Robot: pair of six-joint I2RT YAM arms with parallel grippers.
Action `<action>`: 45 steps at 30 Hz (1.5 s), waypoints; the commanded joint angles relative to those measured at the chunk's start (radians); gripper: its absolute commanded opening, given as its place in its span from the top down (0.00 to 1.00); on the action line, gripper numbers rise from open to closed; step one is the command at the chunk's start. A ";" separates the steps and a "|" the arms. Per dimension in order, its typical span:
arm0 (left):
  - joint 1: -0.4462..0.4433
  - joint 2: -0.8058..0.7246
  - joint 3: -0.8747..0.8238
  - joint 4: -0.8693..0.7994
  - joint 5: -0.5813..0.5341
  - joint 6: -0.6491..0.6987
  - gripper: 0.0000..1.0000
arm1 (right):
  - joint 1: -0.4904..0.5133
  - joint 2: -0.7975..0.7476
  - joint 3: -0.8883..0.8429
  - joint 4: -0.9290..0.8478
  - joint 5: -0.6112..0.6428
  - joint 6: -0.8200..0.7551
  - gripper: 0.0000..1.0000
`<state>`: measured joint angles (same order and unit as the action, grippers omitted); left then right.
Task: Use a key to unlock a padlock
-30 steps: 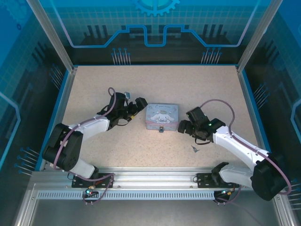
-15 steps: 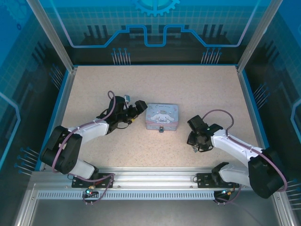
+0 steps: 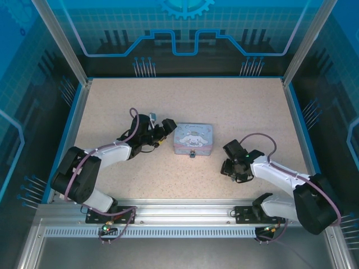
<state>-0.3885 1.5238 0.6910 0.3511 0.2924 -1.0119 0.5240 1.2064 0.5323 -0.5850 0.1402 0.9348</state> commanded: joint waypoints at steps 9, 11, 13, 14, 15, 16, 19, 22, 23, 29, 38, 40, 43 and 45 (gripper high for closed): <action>-0.008 0.012 0.028 0.049 0.025 -0.019 0.01 | 0.161 0.088 0.045 0.042 -0.059 0.083 0.47; -0.010 0.013 0.030 0.049 0.025 -0.020 0.01 | 0.190 0.109 0.059 0.039 -0.047 0.095 0.47; -0.012 0.015 0.031 0.053 0.025 -0.022 0.01 | 0.209 0.130 0.065 0.036 -0.034 0.102 0.47; -0.011 0.017 0.031 0.054 0.025 -0.024 0.01 | 0.216 0.142 0.067 0.032 -0.030 0.104 0.47; -0.013 0.018 0.033 0.055 0.025 -0.024 0.01 | 0.222 0.150 0.070 0.027 -0.023 0.105 0.47; -0.013 0.018 0.033 0.055 0.027 -0.025 0.01 | 0.224 0.156 0.071 0.019 -0.014 0.106 0.46; -0.016 0.021 0.036 0.057 0.028 -0.026 0.01 | 0.232 0.150 0.074 -0.017 0.024 0.110 0.41; -0.019 0.027 0.041 0.059 0.030 -0.024 0.01 | 0.230 0.105 0.071 -0.041 0.062 0.111 0.35; -0.019 0.032 0.045 0.059 0.033 -0.024 0.01 | 0.230 0.085 0.073 -0.048 0.070 0.108 0.33; -0.026 0.052 0.060 0.060 0.037 -0.027 0.01 | 0.216 0.017 0.113 -0.124 0.108 0.066 0.26; -0.036 0.063 0.074 0.060 0.037 -0.030 0.01 | 0.165 -0.049 0.053 -0.179 0.085 0.148 0.28; -0.037 0.068 0.075 0.063 0.039 -0.031 0.01 | 0.145 -0.070 0.032 -0.149 0.062 0.155 0.29; -0.038 0.072 0.076 0.068 0.042 -0.036 0.01 | 0.115 -0.073 0.027 -0.134 0.045 0.128 0.33; -0.038 0.073 0.077 0.069 0.044 -0.036 0.01 | 0.104 -0.066 0.037 -0.138 0.047 0.094 0.36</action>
<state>-0.4213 1.5898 0.7410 0.3992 0.3126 -1.0428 0.6456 1.1435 0.5694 -0.7139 0.2016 1.0470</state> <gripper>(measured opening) 0.989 0.647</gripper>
